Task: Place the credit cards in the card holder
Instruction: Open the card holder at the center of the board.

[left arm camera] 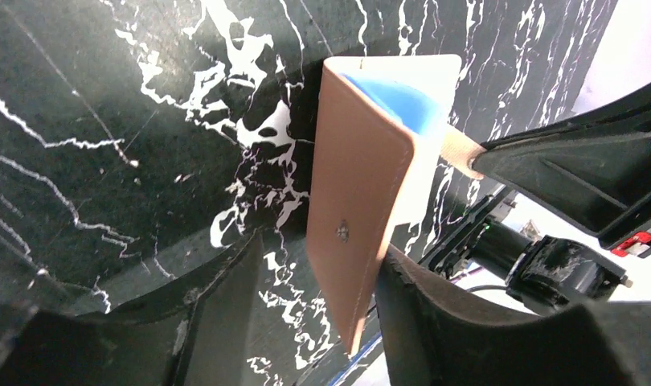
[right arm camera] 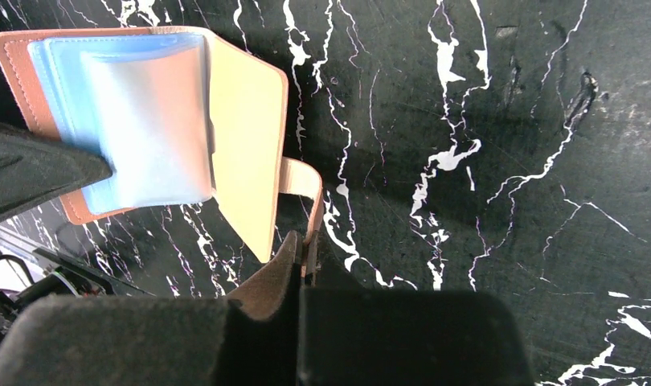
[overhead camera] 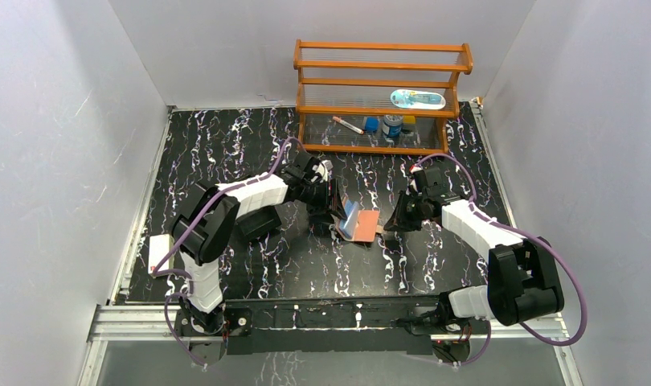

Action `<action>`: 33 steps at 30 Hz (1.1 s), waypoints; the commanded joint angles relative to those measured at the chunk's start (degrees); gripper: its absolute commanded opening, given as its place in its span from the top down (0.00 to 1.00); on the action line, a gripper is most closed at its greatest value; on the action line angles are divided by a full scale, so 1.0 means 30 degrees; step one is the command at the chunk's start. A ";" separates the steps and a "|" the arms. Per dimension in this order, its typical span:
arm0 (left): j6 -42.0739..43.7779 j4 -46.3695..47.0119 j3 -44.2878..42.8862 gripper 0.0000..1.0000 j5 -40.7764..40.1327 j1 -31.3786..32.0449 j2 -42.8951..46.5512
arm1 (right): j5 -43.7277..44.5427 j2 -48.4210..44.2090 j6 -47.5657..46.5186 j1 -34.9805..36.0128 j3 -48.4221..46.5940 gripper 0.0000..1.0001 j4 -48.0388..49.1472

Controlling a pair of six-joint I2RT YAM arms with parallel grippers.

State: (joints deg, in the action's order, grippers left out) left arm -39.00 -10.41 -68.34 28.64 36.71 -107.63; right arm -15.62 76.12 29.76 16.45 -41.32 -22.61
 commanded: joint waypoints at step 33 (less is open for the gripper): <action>-0.0609 -0.3179 -0.1412 0.81 -0.3341 0.2641 0.2036 | -0.3386 0.2000 0.4633 0.2719 -0.0307 0.49 0.5445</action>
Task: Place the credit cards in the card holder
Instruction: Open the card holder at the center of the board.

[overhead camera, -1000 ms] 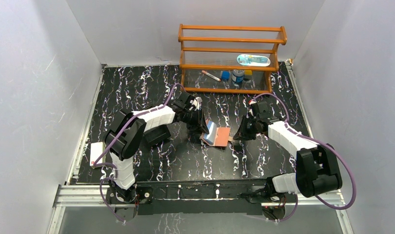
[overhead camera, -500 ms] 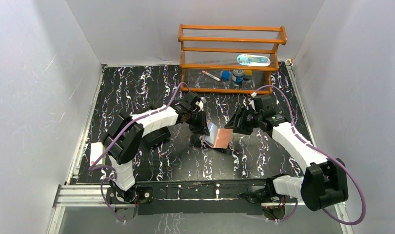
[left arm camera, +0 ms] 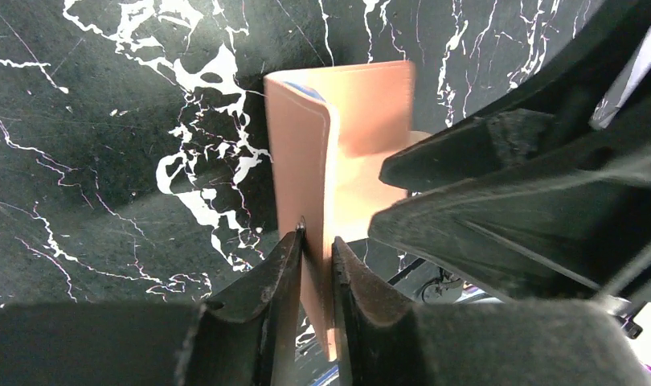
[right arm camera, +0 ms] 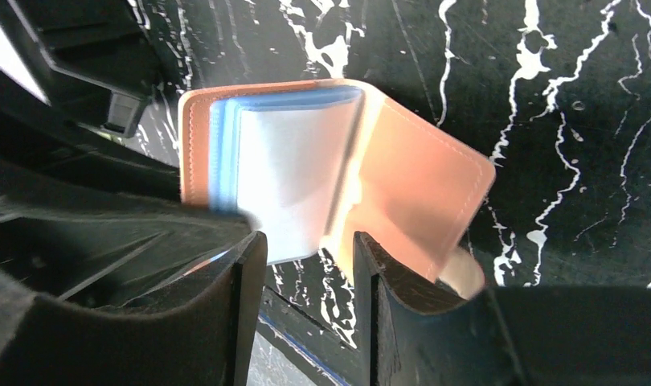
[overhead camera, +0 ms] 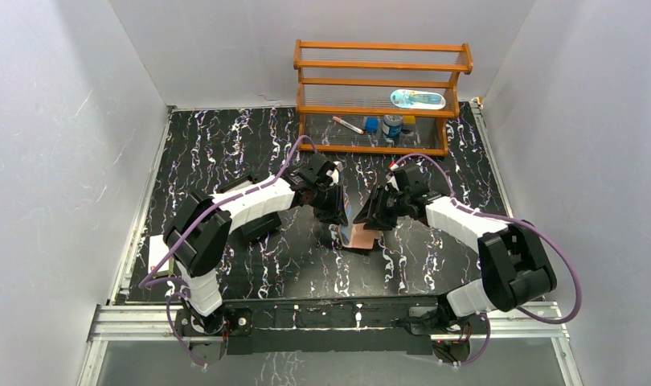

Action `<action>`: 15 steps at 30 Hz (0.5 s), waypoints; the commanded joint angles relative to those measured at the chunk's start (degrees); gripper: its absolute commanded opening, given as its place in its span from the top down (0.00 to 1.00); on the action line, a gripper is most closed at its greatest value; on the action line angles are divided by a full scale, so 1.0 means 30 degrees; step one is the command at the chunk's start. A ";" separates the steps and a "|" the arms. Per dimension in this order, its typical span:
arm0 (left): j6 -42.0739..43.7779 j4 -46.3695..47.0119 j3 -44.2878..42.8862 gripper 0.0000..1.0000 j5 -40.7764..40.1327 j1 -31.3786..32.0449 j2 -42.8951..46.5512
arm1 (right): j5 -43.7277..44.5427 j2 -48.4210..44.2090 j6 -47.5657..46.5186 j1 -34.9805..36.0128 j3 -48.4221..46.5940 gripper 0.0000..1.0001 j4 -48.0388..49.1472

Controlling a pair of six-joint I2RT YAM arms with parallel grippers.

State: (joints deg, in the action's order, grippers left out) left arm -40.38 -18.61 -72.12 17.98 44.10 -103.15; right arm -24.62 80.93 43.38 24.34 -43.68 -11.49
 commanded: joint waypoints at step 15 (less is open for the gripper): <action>-0.0299 -0.0227 0.0076 0.92 0.0413 0.0417 0.0684 | -0.0029 0.1072 -0.0155 0.0079 0.1191 0.51 0.2087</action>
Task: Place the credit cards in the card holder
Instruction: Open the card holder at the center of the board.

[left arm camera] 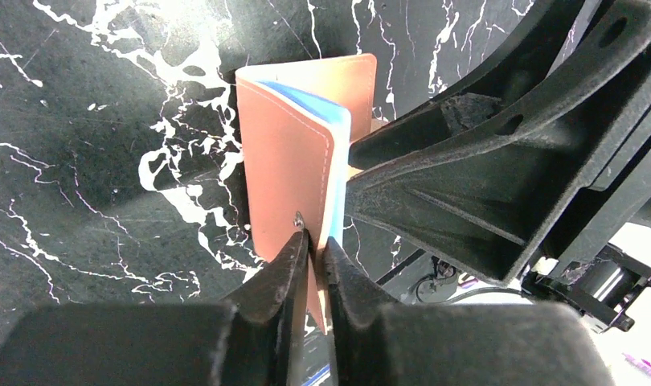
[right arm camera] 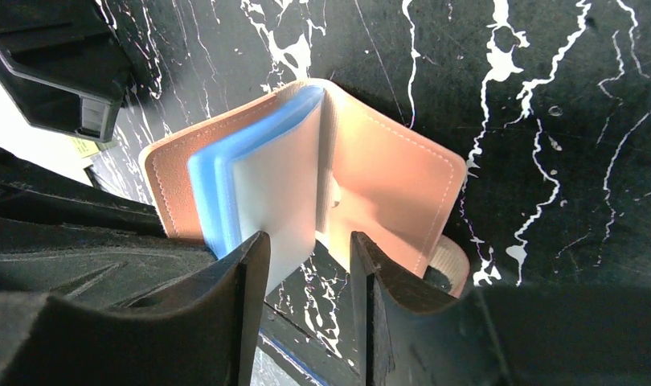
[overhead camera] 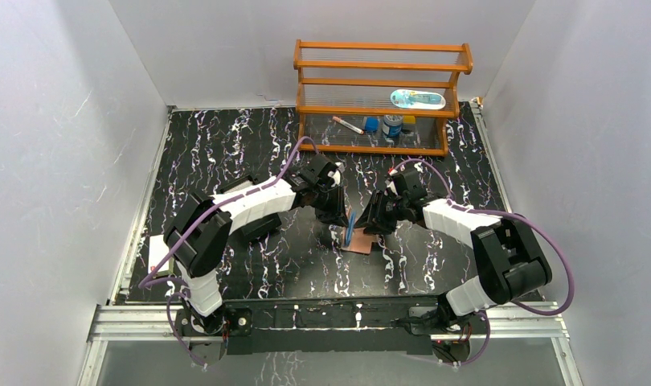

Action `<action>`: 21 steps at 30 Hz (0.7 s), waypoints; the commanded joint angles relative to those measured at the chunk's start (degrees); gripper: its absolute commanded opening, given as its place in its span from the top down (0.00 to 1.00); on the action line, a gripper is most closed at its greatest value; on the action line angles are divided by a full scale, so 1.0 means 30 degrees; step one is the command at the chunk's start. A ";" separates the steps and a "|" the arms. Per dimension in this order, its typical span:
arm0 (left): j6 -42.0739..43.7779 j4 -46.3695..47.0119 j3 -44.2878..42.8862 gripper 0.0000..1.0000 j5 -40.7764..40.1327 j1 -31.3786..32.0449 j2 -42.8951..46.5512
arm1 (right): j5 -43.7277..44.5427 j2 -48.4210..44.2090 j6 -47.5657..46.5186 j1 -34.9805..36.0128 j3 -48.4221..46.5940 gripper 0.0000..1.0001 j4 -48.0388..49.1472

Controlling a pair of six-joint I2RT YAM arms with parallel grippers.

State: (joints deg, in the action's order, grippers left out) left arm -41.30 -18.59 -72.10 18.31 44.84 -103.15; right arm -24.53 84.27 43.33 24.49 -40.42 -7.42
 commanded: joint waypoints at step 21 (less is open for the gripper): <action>-0.0299 -0.0249 0.0389 0.84 -0.0334 0.0403 0.1096 | -0.0050 -0.1797 0.0640 0.0023 -0.0237 0.41 0.0014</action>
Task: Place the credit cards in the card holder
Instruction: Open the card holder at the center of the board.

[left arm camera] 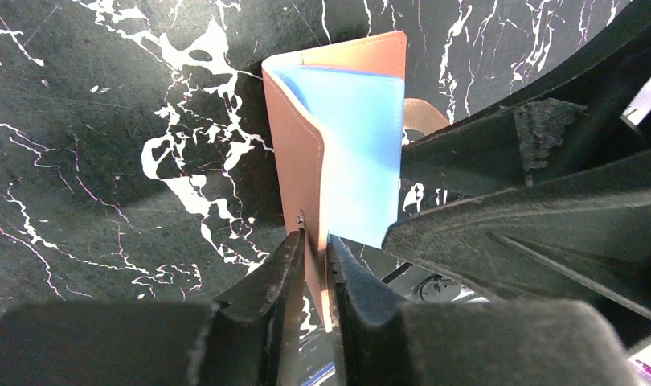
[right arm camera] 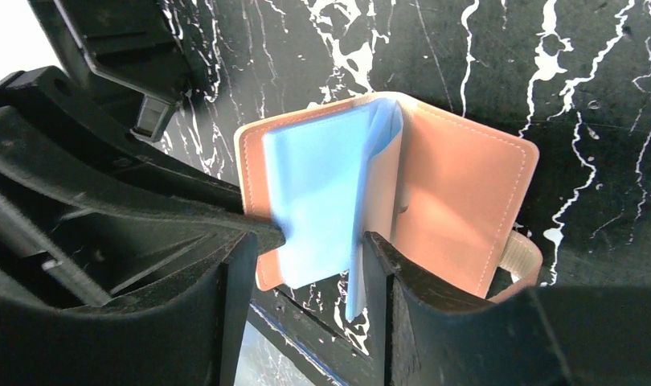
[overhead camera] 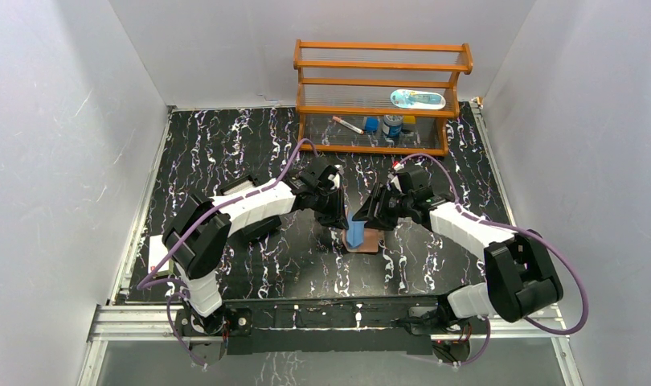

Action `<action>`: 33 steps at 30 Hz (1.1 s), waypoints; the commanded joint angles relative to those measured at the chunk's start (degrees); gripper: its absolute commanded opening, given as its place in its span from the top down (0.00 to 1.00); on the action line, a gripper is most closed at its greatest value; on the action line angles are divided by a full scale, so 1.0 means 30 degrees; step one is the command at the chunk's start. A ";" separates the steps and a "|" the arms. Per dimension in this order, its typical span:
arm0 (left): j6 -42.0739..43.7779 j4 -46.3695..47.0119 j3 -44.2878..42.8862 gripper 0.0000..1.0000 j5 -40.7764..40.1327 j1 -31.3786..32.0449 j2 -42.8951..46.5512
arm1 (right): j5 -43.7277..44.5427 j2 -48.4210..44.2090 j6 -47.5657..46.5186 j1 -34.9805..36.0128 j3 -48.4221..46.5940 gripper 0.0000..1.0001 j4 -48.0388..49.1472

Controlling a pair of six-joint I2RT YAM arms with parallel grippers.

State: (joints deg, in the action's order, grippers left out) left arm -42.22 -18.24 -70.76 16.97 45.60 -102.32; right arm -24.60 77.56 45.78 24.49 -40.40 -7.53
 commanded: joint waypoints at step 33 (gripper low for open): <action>-0.0102 -0.3529 0.1180 0.61 -0.3726 0.0208 0.0339 | 0.5041 0.0364 -0.3785 0.0036 -0.1012 0.66 -0.4982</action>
State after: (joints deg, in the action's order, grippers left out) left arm -42.65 -27.09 -66.00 6.57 45.93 -102.69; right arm -9.96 80.31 35.55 24.49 -40.42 -19.29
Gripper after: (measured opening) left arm 0.383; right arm 0.336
